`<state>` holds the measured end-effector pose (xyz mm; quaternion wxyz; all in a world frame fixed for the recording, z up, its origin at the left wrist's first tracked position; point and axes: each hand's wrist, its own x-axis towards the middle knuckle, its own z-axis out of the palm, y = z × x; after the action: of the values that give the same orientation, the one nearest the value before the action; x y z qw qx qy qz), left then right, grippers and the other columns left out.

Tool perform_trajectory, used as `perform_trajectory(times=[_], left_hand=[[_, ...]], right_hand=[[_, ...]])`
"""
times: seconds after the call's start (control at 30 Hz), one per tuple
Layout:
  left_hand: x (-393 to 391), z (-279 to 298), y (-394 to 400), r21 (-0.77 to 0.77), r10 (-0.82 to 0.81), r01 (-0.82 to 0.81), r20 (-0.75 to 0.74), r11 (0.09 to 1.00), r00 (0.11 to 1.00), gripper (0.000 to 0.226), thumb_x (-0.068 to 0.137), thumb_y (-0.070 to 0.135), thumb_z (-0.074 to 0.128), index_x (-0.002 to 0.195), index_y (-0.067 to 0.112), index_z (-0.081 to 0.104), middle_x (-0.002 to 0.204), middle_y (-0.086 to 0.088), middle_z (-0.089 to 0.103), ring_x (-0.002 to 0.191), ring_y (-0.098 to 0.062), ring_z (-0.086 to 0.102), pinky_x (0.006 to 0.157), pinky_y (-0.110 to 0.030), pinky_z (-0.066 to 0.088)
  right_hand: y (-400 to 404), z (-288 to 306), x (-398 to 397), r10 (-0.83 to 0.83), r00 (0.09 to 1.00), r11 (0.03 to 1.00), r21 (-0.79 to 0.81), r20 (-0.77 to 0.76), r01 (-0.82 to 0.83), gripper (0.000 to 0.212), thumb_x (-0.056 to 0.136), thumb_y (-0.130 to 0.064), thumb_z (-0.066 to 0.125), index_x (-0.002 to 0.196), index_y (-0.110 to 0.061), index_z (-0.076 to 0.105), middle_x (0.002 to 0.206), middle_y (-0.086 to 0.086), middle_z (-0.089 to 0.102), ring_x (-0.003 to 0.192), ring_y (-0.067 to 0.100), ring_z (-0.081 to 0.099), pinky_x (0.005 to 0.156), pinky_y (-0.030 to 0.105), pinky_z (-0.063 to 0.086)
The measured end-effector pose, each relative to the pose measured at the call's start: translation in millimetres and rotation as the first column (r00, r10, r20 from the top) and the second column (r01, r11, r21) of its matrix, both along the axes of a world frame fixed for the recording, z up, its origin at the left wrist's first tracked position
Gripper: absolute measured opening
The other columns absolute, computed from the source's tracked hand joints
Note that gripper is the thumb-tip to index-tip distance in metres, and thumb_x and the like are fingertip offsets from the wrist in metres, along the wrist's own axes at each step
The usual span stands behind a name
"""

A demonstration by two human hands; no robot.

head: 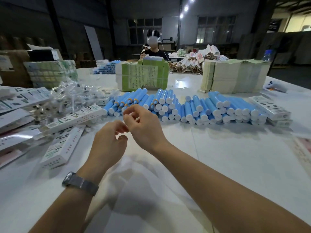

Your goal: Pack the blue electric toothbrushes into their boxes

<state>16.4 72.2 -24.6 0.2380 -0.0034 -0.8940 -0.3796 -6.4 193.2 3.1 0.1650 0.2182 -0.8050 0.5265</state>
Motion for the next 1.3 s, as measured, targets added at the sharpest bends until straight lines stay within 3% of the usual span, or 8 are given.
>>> perform_trajectory(times=[0.13, 0.3, 0.43, 0.67, 0.93, 1.13, 1.2, 1.3], left_hand=[[-0.2, 3.4, -7.5, 0.021, 0.036, -0.036, 0.01, 0.999, 0.999, 0.04, 0.084, -0.001, 0.06, 0.081, 0.038, 0.052, 0.1, 0.007, 0.062, 0.098, -0.013, 0.056, 0.074, -0.021, 0.037], [-4.1, 4.7, -25.5, -0.164, 0.072, -0.048, 0.149, 0.985, 0.986, 0.031, 0.087, 0.01, 0.065, 0.108, 0.031, 0.057, 0.124, -0.003, 0.058, 0.111, -0.02, 0.051, 0.091, -0.034, 0.039], [-13.6, 16.2, -55.2, -0.433, 0.221, -0.107, 0.222, 0.895, 0.95, 0.049, 0.087, 0.018, 0.066, 0.134, 0.024, 0.052, 0.135, -0.016, 0.053, 0.125, -0.038, 0.049, 0.105, -0.046, 0.041], [-28.3, 21.9, -107.8, -0.544, 0.451, -0.276, 0.218, 0.792, 0.865, 0.065, 0.093, 0.025, 0.059, 0.151, 0.019, 0.029, 0.149, -0.022, 0.043, 0.137, -0.05, 0.031, 0.113, -0.06, 0.03], [-53.8, 16.9, -108.9, -0.585, 0.545, -0.326, 0.246, 0.743, 0.802, 0.07, 0.091, 0.03, 0.064, 0.148, 0.032, 0.023, 0.15, -0.016, 0.041, 0.14, -0.047, 0.029, 0.108, -0.068, 0.028], [-62.3, 17.5, -111.7, -0.719, 0.65, -0.409, 0.08, 0.563, 0.756, 0.053, 0.089, 0.052, 0.066, 0.133, 0.031, 0.045, 0.137, -0.011, 0.056, 0.129, -0.041, 0.046, 0.106, -0.064, 0.03], [-59.7, 21.4, -106.9, -0.74, 0.624, -0.417, 0.004, 0.527, 0.782, 0.043, 0.091, 0.044, 0.066, 0.128, 0.027, 0.051, 0.131, -0.008, 0.06, 0.126, -0.037, 0.049, 0.109, -0.061, 0.031], [-48.9, 35.7, -91.8, -0.677, 0.563, -0.442, -0.05, 0.588, 0.825, 0.036, 0.091, 0.024, 0.062, 0.126, 0.023, 0.054, 0.123, -0.01, 0.064, 0.12, -0.037, 0.051, 0.104, -0.059, 0.034]], right_hand=[[1.0, -1.8, -3.1, 0.013, 1.0, 0.999, -0.031, 0.027, -0.012, 0.008, 0.094, -0.024, 0.059, 0.098, -0.022, 0.066, 0.068, -0.014, 0.056, 0.066, 0.003, 0.053, 0.075, 0.032, 0.048], [-4.1, -3.4, -3.1, 0.052, 0.997, 0.998, -0.036, 0.051, -0.05, 0.005, 0.093, -0.022, 0.059, 0.095, -0.025, 0.062, 0.07, -0.013, 0.058, 0.066, 0.003, 0.054, 0.07, 0.028, 0.046], [-6.3, -4.2, -2.0, 0.087, 0.994, 0.995, -0.046, 0.06, -0.084, 0.007, 0.092, -0.022, 0.061, 0.095, -0.028, 0.06, 0.066, -0.014, 0.055, 0.064, 0.001, 0.053, 0.07, 0.027, 0.045], [-12.2, -3.1, 4.0, 0.186, 0.979, 0.983, -0.018, 0.083, -0.185, 0.017, 0.093, -0.022, 0.062, 0.11, -0.024, 0.061, 0.076, -0.013, 0.057, 0.069, 0.007, 0.054, 0.078, 0.031, 0.047], [-11.2, -2.4, 4.8, 0.212, 0.972, 0.977, -0.02, 0.105, -0.211, 0.015, 0.093, -0.024, 0.062, 0.107, -0.028, 0.059, 0.079, -0.013, 0.058, 0.07, 0.006, 0.055, 0.077, 0.029, 0.048], [-7.8, -1.6, 1.1, 0.19, 0.977, 0.982, -0.007, 0.095, -0.19, 0.019, 0.092, -0.022, 0.062, 0.11, -0.025, 0.061, 0.078, -0.013, 0.057, 0.068, 0.004, 0.054, 0.078, 0.03, 0.048], [-6.3, -0.9, -0.7, 0.181, 0.979, 0.983, -0.013, 0.092, -0.18, 0.019, 0.092, -0.021, 0.062, 0.111, -0.024, 0.061, 0.077, -0.014, 0.056, 0.067, 0.003, 0.053, 0.076, 0.028, 0.047], [-3.8, 1.4, -2.4, 0.161, 0.983, 0.987, -0.022, 0.091, -0.16, 0.022, 0.092, -0.02, 0.062, 0.114, -0.022, 0.061, 0.079, -0.014, 0.057, 0.069, 0.004, 0.055, 0.076, 0.028, 0.048]])
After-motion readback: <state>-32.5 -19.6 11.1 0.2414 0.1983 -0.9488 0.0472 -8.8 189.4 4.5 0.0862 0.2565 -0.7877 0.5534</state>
